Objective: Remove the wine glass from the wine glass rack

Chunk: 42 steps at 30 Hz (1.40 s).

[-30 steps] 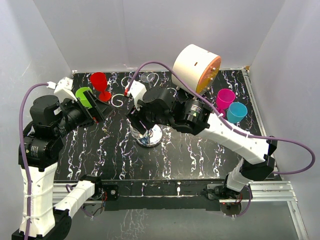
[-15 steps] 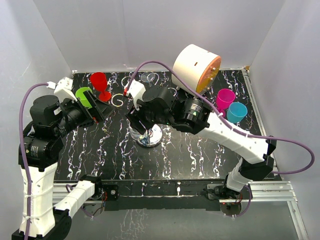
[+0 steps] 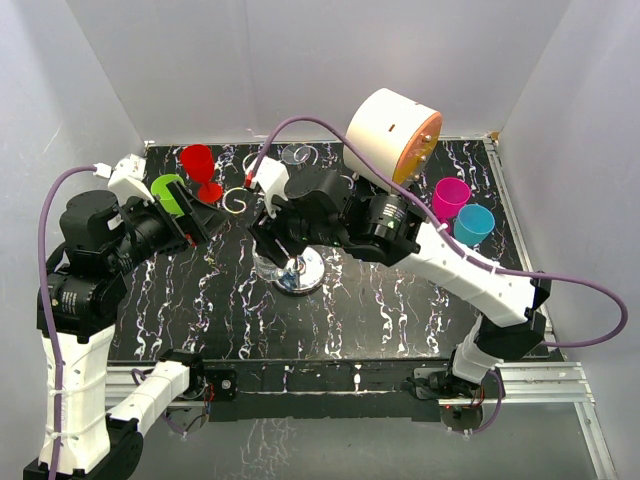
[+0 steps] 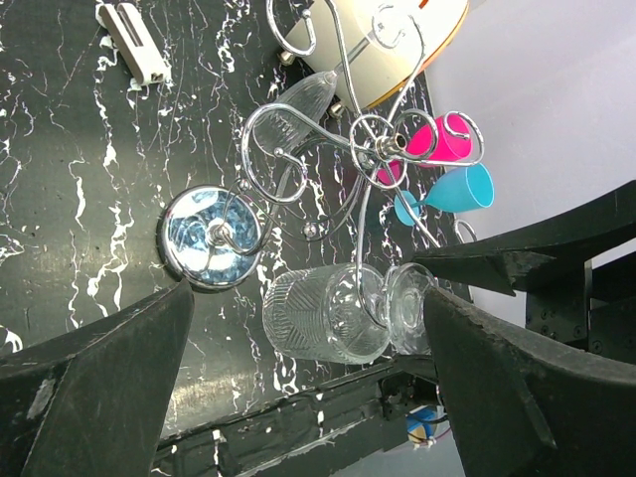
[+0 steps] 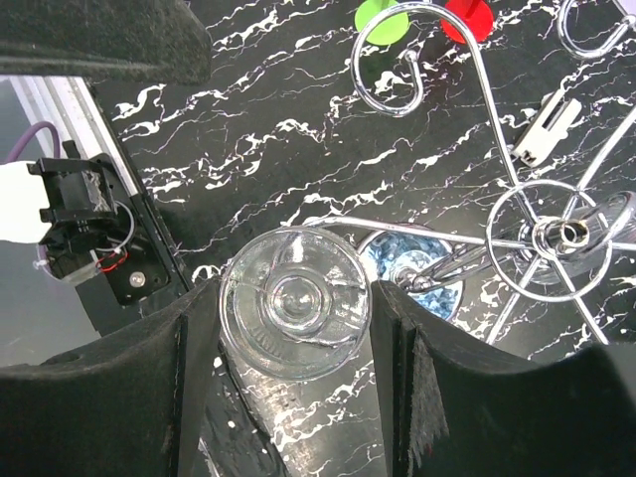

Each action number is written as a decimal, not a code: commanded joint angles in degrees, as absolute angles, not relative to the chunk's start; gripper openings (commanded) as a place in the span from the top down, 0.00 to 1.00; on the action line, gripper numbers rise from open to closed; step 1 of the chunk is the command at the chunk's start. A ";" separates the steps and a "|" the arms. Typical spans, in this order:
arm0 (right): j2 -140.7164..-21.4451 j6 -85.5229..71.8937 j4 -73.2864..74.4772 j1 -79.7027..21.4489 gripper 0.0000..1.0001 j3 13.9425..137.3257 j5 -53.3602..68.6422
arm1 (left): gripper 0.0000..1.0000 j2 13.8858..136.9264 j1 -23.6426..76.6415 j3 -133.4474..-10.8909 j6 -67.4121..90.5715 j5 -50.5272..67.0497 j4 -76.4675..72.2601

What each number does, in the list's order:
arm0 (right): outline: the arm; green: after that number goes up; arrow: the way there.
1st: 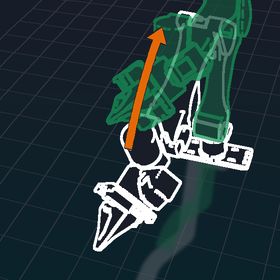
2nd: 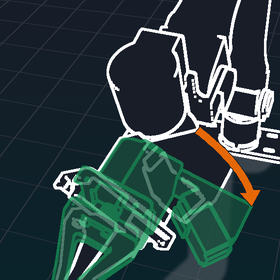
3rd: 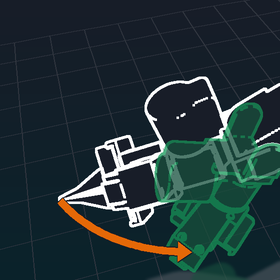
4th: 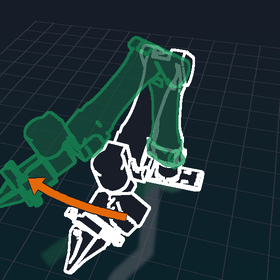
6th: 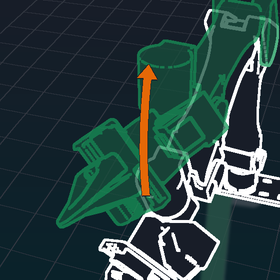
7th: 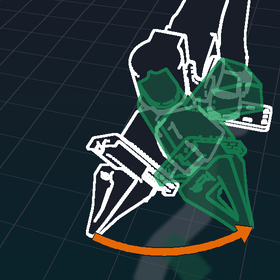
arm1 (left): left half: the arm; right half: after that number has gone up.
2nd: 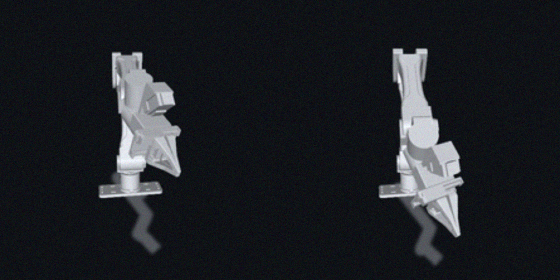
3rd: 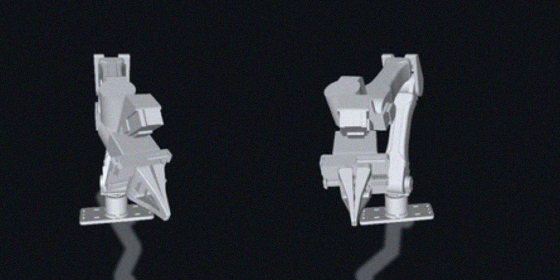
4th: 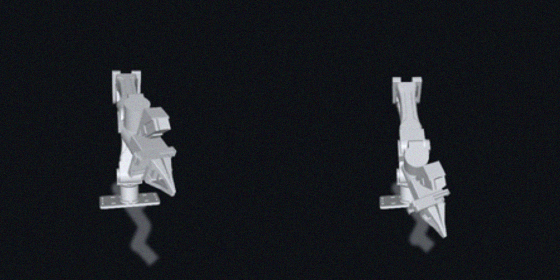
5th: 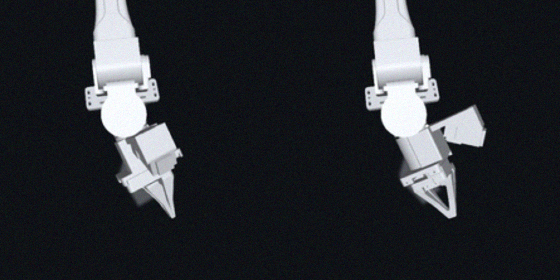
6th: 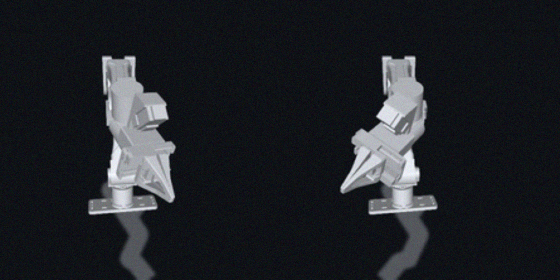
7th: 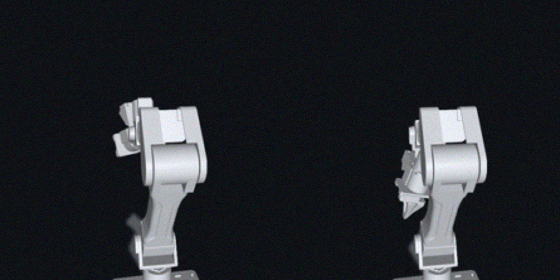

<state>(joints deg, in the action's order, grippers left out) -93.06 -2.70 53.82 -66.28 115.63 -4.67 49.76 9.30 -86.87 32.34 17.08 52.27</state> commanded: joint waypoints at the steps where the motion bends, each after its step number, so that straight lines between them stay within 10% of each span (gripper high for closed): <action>1: -93.60 -3.02 48.29 -66.58 0.91 120.28 -3.77 | 0.01 49.26 9.58 -87.22 31.60 15.95 51.72; 42: -94.33 -4.56 45.44 -66.55 1.00 120.01 -18.47 | 0.01 47.21 9.58 -88.02 30.98 9.79 53.34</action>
<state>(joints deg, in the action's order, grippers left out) -97.25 -4.10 50.98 -66.28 118.69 -15.11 47.75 9.30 -87.64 31.62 9.85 53.15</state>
